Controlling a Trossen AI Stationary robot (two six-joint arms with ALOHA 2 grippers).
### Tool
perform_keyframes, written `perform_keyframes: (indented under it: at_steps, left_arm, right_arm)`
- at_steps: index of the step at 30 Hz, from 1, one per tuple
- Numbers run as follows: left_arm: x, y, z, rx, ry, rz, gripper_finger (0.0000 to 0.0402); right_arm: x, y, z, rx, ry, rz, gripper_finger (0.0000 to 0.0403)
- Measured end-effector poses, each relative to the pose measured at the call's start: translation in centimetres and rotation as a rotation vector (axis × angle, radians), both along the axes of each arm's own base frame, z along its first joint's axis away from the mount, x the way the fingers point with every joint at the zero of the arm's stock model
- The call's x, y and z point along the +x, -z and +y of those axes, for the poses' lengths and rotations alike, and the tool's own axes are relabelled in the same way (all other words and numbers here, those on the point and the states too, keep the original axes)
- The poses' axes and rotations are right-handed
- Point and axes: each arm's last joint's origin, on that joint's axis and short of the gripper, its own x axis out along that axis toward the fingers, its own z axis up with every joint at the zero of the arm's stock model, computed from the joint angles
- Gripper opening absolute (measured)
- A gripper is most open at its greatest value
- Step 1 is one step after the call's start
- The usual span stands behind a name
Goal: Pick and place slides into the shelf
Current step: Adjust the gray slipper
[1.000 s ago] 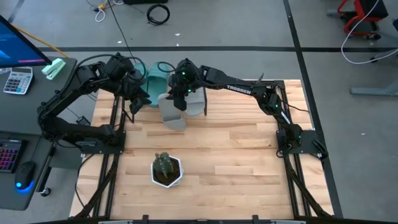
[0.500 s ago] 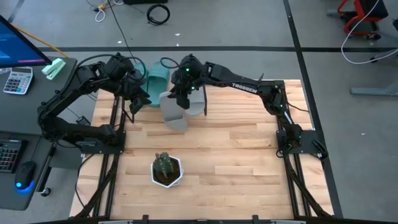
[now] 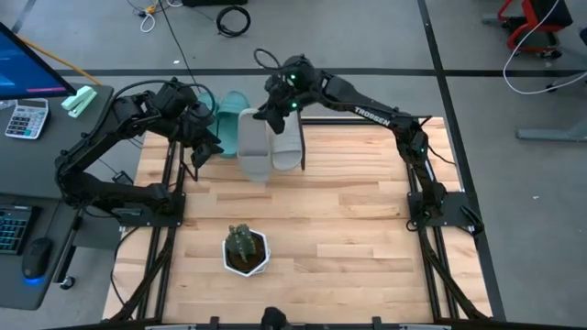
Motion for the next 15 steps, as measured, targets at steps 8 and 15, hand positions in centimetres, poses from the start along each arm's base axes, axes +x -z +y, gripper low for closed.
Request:
perform_keyframes:
  at_steps: [8, 15]
  left_arm:
    - [0.0, 0.0, 0.0, 0.000, 0.000, 0.000, 0.0172]
    - [0.0, 0.0, 0.0, -0.007, -0.009, -0.003, 0.0172]
  right_arm:
    - [-0.9, -0.4, -2.3, -0.003, 0.045, -0.040, 0.0053]
    - [-1.5, -0.4, -3.3, -0.044, 0.048, -0.043, 0.0053]
